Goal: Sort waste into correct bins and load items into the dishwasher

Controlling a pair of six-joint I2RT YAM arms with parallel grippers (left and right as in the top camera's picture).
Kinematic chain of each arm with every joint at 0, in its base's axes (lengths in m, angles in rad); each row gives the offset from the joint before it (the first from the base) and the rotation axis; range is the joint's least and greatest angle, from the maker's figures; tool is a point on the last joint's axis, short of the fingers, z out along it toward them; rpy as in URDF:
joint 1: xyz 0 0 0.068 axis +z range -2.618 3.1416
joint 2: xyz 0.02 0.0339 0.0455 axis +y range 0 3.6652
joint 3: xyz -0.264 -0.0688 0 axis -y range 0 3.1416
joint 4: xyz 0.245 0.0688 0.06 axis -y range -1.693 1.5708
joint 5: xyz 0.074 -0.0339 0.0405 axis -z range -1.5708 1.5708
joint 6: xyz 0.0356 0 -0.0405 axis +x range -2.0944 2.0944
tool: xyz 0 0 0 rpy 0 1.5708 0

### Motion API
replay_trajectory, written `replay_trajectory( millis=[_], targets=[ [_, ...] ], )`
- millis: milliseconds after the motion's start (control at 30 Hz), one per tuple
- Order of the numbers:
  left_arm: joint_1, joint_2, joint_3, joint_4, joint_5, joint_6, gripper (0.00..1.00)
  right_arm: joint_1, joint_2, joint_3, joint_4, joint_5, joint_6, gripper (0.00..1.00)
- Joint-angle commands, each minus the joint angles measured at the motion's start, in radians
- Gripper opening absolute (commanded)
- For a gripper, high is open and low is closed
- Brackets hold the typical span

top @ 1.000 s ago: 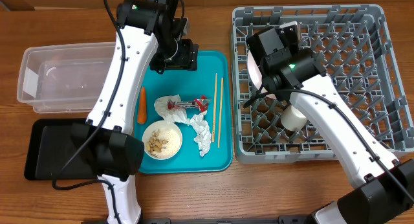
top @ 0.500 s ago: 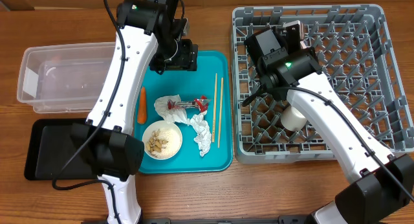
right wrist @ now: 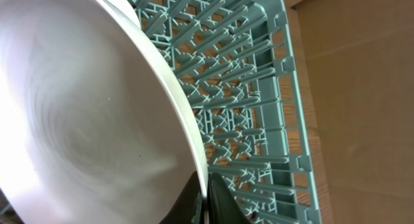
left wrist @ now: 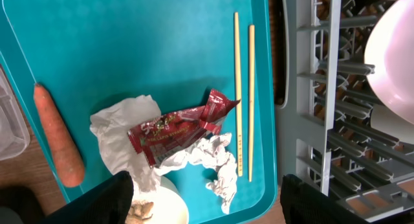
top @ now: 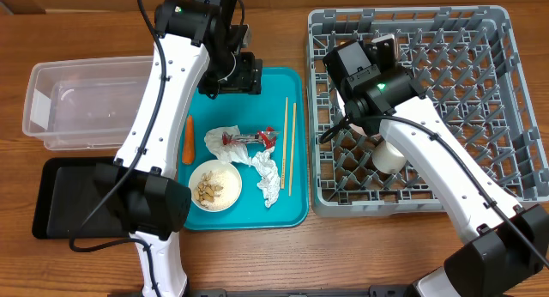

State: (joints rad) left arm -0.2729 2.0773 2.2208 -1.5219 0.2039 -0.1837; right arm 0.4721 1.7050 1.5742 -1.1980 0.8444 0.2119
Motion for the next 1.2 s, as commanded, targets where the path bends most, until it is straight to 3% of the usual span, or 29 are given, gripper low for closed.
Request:
replay_trajectory(
  millis=[0, 200, 367, 867, 1167],
  targets=[
    [0.004, -0.024, 0.026, -0.004, -0.013, -0.002, 0.75, 0.006, 0.006, -0.002, -0.010, -0.115, 0.021, 0.04],
    [0.004, -0.024, 0.026, -0.004, -0.013, -0.003, 0.75, 0.006, 0.006, -0.002, -0.020, -0.242, 0.021, 0.09],
    [0.004, -0.024, 0.026, -0.006, -0.013, -0.003, 0.75, 0.006, 0.006, -0.002, -0.019, -0.241, 0.030, 0.04],
    [0.004, -0.024, 0.026, -0.019, -0.013, -0.003, 0.75, -0.013, -0.033, 0.095, -0.013, -0.216, 0.114, 0.04],
    [0.004, -0.024, 0.026, -0.026, -0.013, -0.003, 0.75, -0.122, -0.071, 0.172, 0.018, -0.002, 0.114, 0.04]
  ],
)
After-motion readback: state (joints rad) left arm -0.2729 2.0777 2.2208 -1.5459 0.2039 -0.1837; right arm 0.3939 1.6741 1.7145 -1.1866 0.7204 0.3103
